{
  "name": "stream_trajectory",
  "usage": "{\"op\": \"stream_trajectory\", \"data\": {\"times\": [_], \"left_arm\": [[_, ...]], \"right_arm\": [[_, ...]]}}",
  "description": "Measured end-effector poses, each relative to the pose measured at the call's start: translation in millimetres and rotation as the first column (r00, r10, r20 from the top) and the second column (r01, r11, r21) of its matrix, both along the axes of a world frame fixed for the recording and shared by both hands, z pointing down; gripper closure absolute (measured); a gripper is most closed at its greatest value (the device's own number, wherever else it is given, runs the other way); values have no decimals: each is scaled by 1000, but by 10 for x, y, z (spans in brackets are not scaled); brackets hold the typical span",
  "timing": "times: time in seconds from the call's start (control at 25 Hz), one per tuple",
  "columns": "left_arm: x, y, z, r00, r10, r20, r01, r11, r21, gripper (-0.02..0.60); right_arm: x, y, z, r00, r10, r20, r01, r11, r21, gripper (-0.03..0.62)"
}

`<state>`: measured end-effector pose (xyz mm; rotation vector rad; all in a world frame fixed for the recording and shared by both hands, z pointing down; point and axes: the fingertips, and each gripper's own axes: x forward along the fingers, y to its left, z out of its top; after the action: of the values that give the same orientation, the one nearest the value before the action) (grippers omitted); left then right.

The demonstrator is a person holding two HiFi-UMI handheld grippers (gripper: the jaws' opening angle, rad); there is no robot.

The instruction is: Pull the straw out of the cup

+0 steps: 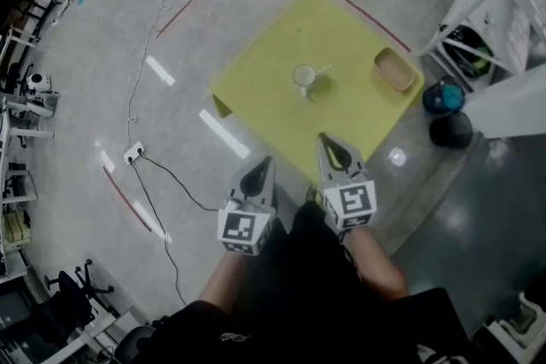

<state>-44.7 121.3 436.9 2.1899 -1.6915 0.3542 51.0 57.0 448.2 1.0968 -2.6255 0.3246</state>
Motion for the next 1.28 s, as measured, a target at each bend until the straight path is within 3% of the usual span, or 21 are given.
{"op": "stream_trajectory", "data": {"times": [0.4,0.68,1.0,1.28], "left_arm": [[-662,-659,91,979,193,-61,-192,981,17,537],[-1176,-958,88,962,262,-78,-260,965,32,537],[-1104,-1167,154,943,314,-112,-315,949,13,537],[-1065,-1440,331,948,306,-91,-310,950,-32,537]], "right_arm": [[-737,-308,42,991,129,-35,-130,991,-33,577],[-1021,-443,38,968,234,-89,-237,971,-37,577],[-901,-553,119,945,306,-118,-315,947,-64,577],[-876,-805,250,949,301,-93,-310,946,-97,577]]}}
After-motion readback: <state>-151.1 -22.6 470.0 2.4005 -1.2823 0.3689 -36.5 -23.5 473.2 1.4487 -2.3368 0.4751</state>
